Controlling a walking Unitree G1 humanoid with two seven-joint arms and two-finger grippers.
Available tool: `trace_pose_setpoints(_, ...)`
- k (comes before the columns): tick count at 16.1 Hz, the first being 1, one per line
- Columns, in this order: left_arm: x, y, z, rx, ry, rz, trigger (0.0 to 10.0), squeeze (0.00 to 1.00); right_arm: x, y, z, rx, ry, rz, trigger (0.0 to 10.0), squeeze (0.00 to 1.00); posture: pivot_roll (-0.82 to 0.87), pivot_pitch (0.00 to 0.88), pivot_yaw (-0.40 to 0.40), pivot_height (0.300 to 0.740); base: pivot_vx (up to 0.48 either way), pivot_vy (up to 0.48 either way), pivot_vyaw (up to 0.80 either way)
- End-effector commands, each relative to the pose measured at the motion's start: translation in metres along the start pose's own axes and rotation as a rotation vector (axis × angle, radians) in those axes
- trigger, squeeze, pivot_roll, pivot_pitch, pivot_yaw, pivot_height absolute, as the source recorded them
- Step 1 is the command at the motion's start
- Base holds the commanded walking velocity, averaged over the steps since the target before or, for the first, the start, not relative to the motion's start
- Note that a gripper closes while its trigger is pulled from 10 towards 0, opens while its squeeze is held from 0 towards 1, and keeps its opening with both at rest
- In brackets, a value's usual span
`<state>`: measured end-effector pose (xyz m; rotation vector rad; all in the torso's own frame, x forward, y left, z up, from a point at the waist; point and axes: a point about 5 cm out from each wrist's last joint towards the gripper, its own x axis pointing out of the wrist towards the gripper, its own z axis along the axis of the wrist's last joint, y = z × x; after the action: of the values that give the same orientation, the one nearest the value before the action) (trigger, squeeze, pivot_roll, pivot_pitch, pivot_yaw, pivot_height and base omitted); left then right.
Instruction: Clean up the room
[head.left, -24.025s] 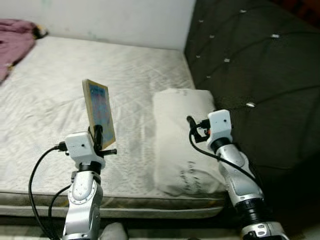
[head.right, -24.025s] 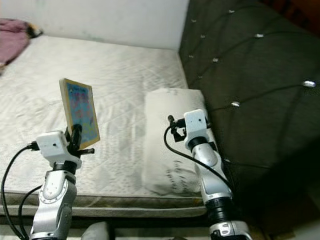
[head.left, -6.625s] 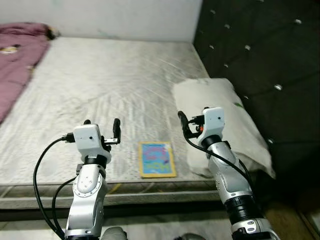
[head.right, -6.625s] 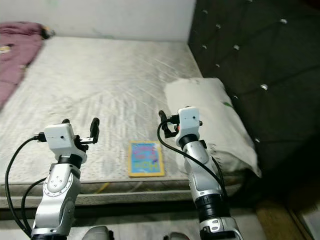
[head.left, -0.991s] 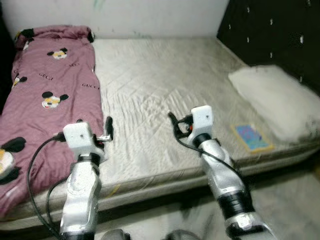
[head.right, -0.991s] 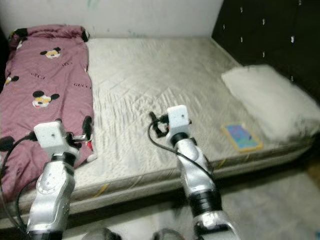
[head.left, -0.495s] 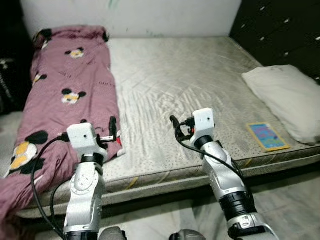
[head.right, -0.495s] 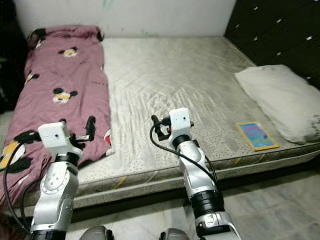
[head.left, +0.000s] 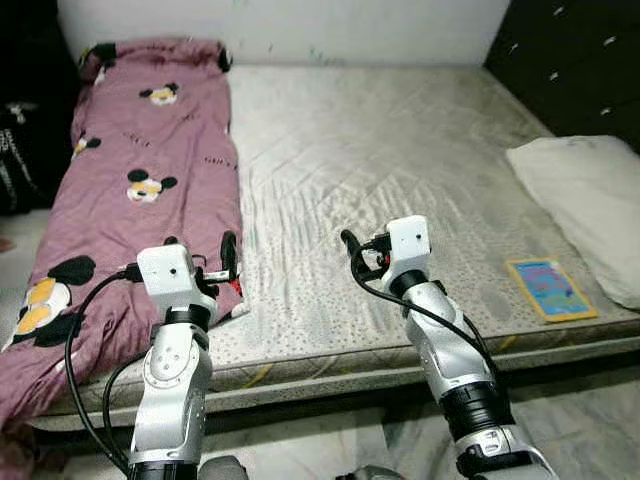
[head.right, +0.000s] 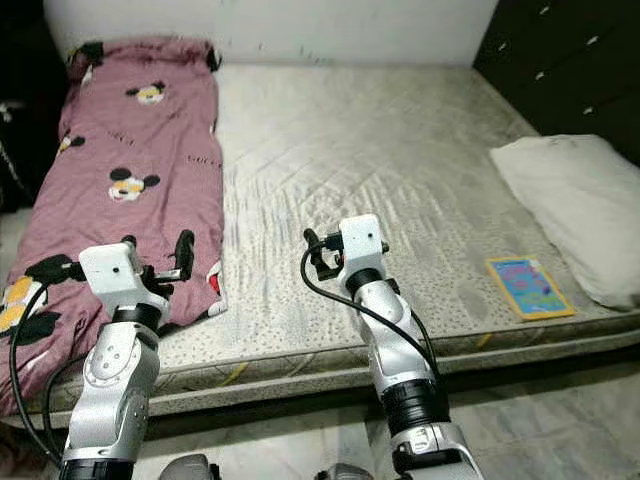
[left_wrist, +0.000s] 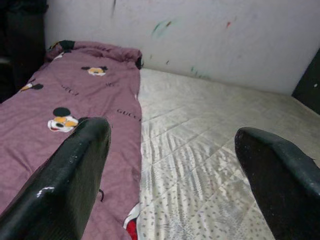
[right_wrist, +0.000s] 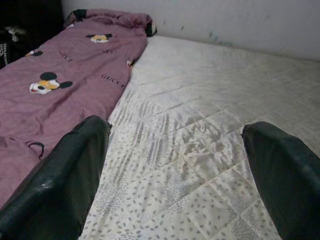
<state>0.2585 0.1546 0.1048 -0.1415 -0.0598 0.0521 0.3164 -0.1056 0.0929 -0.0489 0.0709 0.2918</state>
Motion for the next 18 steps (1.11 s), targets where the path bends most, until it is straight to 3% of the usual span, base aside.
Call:
trace_pose_setpoints(1, -0.0004, -0.0005, 0.0012, 0.004, -0.003, -0.007, 10.0, 0.00, 0.0004, -0.0027, 0.0020, 0.002, -0.007, -0.013, 10.0, 0.00, 0.01, 0.000, -0.067, 0.740, 0.000, 0.000, 0.00)
trace_pose_setpoints(6, -0.0002, -0.0010, 0.0014, 0.006, -0.006, -0.014, 10.0, 0.00, 0.0007, -0.0027, 0.0023, 0.005, -0.008, -0.014, 10.0, 0.00, 0.01, 0.000, -0.067, 0.740, 0.000, 0.000, 0.00)
trace_pose_setpoints(18, 0.0010, -0.0013, 0.0021, 0.011, -0.008, -0.019, 10.0, 0.00, 0.0016, -0.0044, 0.0037, 0.007, -0.014, -0.026, 10.0, 0.00, 0.01, 0.000, -0.066, 0.740, 0.311, 0.000, 0.00)
